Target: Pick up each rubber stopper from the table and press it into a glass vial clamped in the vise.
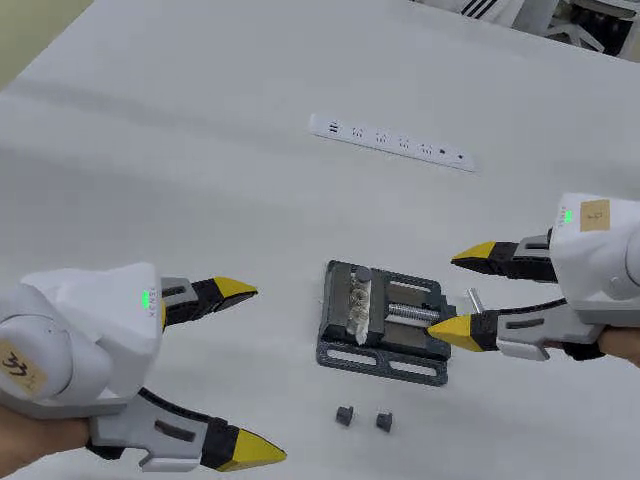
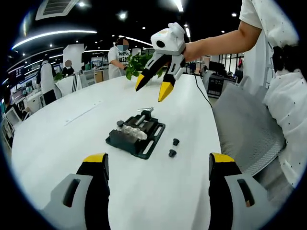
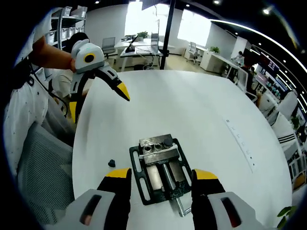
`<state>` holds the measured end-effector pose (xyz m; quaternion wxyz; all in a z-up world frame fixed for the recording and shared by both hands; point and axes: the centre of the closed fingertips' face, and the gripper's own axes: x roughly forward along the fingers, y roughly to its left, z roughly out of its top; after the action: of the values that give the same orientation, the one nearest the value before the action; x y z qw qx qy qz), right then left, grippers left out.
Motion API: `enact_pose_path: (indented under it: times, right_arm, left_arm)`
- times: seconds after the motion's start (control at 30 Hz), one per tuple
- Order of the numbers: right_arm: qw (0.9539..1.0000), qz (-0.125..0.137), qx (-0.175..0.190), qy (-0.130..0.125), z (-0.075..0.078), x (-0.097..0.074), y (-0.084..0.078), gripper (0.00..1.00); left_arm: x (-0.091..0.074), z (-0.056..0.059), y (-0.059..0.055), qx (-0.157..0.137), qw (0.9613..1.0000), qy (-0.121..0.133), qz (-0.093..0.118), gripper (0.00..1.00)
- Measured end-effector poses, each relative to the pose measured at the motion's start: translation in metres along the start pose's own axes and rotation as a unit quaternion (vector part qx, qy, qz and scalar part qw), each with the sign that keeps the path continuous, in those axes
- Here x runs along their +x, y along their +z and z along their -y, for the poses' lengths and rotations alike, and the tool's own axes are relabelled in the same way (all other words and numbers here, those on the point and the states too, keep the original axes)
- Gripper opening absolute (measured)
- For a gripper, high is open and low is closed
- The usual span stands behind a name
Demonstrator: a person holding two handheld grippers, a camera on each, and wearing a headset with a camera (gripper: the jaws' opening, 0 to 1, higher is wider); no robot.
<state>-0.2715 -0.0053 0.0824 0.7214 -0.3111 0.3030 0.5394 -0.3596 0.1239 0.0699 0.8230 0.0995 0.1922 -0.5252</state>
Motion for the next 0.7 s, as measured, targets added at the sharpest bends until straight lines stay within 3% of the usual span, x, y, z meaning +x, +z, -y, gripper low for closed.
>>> enact_pose_path:
  times: [0.27, 0.7]
  right_arm:
    - [0.9994, 0.022, 0.024, -0.009, -0.014, -0.014, -0.005, 0.52]
    - [0.9952, 0.063, 0.075, -0.008, -0.036, -0.027, -0.035, 0.66]
  left_arm:
    - [0.005, 0.004, -0.004, 0.014, 0.9995, -0.016, -0.021, 0.77]
    - [0.020, 0.011, -0.013, 0.053, 0.9945, -0.055, -0.071, 0.62]
